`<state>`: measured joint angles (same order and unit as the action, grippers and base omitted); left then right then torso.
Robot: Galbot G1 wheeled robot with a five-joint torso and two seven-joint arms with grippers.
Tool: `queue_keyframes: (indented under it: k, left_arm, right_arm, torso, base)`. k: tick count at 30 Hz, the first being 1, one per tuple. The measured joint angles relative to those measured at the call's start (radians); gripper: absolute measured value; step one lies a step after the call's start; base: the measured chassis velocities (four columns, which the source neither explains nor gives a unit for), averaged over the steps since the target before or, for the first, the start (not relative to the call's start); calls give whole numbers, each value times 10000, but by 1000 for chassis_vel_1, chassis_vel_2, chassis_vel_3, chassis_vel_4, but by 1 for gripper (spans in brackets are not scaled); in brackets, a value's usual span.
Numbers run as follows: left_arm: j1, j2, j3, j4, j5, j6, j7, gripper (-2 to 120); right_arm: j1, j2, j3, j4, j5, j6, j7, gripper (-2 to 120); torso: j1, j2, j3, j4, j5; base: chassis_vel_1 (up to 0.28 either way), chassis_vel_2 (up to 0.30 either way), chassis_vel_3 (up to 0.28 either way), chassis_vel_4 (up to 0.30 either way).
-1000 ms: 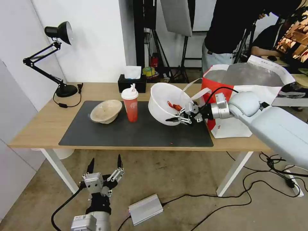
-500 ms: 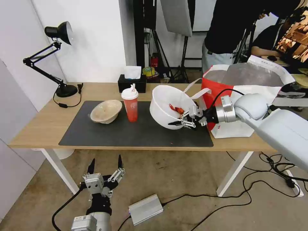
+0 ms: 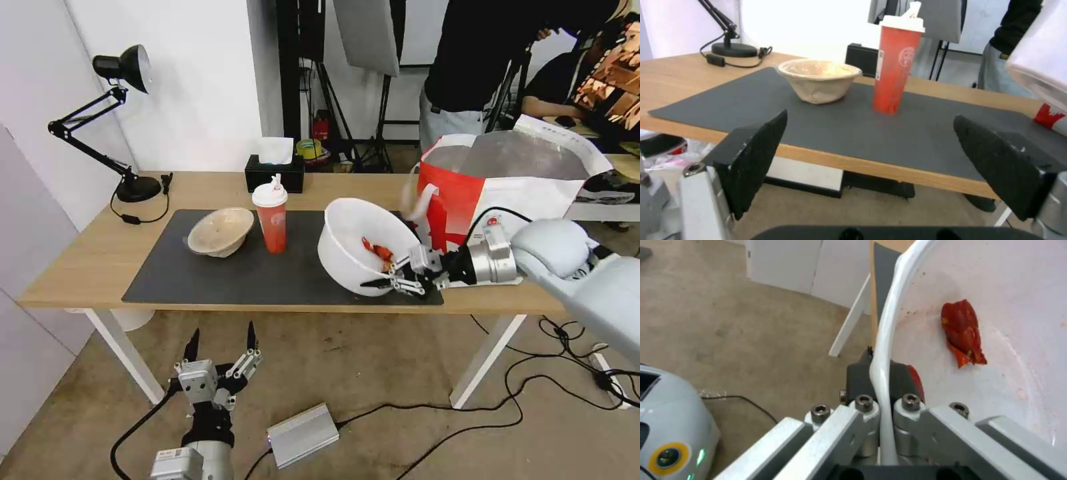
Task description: Pick up the trash from the table and place it into the takeout bag.
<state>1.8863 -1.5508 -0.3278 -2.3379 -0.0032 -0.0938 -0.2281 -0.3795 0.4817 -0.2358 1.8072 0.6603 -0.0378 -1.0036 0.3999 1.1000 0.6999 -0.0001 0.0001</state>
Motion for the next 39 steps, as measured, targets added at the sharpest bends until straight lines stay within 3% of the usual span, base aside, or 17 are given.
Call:
queue_keyframes:
  k: [12, 19, 28, 39]
  left_arm:
    - [132, 3, 57, -17, 88, -172, -5, 100]
    - [132, -9, 65, -16, 106, -180, -3, 100]
    - [169, -28, 98, 17, 146, -186, -2, 100]
    - [124, -67, 75, 79, 184, -202, 3, 100]
  right_arm:
    - [-1172, -794, 1458, 1121, 321, -15, 44, 0]
    - [-1143, -962, 1732, 1301, 525, -21, 59, 0]
    - [-598, -974, 1733, 1253, 674, -15, 57, 0]
    - [1061, -700, 855, 663, 1024, -45, 127, 0]
  torso:
    - [0, 0, 1, 1, 0]
    - [0, 0, 1, 1, -1]
    - [0, 0, 1, 0, -1]
    - [1, -2, 1, 1, -1]
  base:
    - [0, 0, 0, 0]
    - [0, 0, 0, 0]
    - [0, 0, 0, 0]
    - [0, 0, 0, 0]
